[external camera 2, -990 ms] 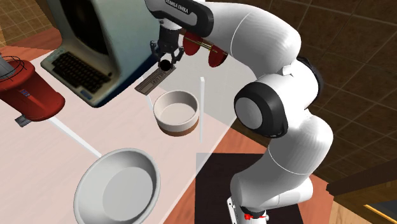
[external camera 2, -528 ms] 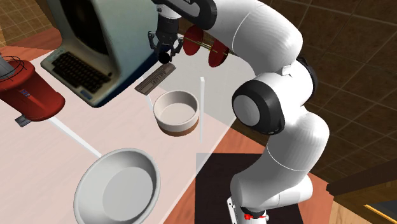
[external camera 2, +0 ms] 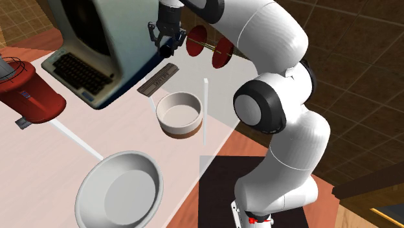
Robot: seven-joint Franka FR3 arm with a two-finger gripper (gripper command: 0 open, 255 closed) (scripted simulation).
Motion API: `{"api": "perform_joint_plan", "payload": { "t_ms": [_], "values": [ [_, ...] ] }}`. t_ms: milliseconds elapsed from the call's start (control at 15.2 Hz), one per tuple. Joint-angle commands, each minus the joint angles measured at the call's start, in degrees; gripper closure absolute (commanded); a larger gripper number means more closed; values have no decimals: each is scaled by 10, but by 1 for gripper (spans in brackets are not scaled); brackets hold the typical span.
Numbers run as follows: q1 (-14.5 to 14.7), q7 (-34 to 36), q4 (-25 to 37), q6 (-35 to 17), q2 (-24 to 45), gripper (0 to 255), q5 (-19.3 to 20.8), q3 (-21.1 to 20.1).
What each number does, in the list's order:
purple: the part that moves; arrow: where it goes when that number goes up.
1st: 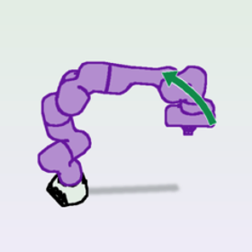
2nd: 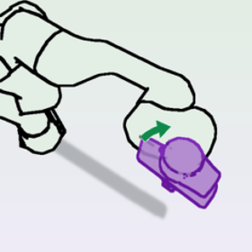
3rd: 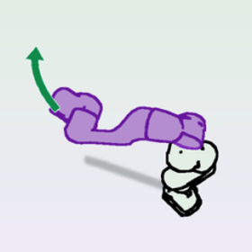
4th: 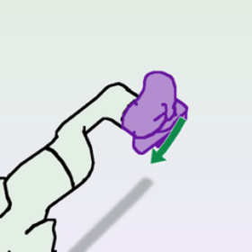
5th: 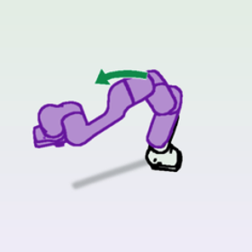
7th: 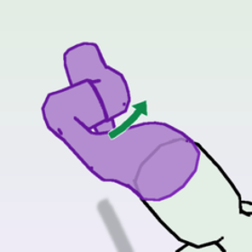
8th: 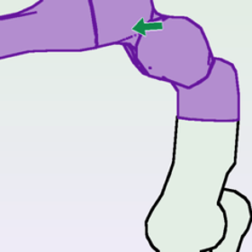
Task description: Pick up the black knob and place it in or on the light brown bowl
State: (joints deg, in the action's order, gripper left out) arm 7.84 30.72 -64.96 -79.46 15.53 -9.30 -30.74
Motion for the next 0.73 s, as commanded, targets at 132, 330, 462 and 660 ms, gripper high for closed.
{"api": "perform_joint_plan", "payload": {
  "t_ms": [132,330,462,660],
  "values": [
    [-36,-26,-133,-26,-114,255,-58,2],
    [-50,-47,-220,-33,-200,255,-101,13],
    [-53,-60,-270,-32,-254,255,-126,22],
    [-49,-74,-335,-24,-329,255,-157,39]
  ]
}}
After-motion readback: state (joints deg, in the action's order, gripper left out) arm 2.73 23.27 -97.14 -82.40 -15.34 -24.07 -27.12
